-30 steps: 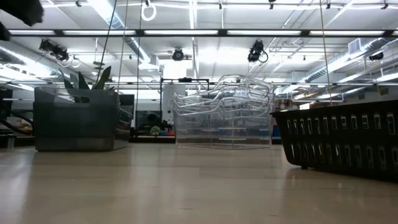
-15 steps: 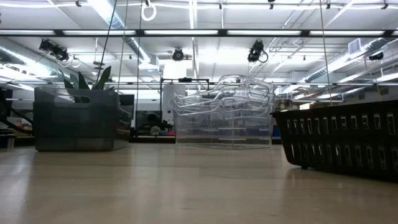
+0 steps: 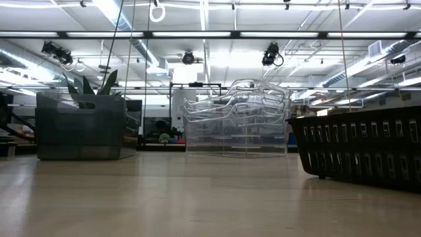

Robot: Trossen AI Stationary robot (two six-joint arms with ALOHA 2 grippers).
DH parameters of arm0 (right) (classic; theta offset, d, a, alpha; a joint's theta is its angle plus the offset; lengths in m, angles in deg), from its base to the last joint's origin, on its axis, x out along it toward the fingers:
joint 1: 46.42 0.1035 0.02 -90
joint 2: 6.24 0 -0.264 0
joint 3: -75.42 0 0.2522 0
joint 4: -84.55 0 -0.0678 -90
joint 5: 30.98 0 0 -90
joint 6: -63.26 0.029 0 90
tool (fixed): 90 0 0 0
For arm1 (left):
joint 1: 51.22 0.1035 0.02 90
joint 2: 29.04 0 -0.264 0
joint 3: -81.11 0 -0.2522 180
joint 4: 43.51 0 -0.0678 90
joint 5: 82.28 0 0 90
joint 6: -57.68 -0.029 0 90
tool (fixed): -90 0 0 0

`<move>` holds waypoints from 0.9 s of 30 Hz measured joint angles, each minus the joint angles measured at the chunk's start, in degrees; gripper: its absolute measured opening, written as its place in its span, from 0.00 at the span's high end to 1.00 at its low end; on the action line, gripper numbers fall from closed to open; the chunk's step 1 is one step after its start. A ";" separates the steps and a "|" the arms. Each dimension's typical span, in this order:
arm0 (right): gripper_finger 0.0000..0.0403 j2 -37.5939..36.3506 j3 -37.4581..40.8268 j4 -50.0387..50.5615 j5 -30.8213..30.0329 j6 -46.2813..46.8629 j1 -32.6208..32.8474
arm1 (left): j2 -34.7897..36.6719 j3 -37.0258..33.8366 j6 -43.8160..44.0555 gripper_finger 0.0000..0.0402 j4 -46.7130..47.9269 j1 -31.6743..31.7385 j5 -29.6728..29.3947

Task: Stack baskets by color
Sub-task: Stack the bottom black bin on the top black bin

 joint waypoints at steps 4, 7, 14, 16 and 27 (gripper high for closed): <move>0.70 0.00 0.00 0.00 0.00 0.00 0.00 | -2.20 0.01 -0.15 0.56 -1.28 1.09 0.18; 0.70 0.00 0.00 -0.30 0.02 0.00 0.00 | -3.51 -0.01 -0.61 0.60 -2.48 2.12 0.16; 0.70 0.00 -0.02 -0.43 1.55 0.02 -0.01 | -3.51 -6.76 -1.60 0.70 -10.94 3.99 4.31; 0.70 0.00 -0.02 -0.42 1.53 0.02 -0.02 | -3.51 -8.00 -2.59 0.72 -12.89 3.97 4.78; 0.70 0.00 -0.02 -0.42 1.49 0.02 -0.01 | -3.19 -8.17 -3.51 0.97 -14.69 6.82 13.01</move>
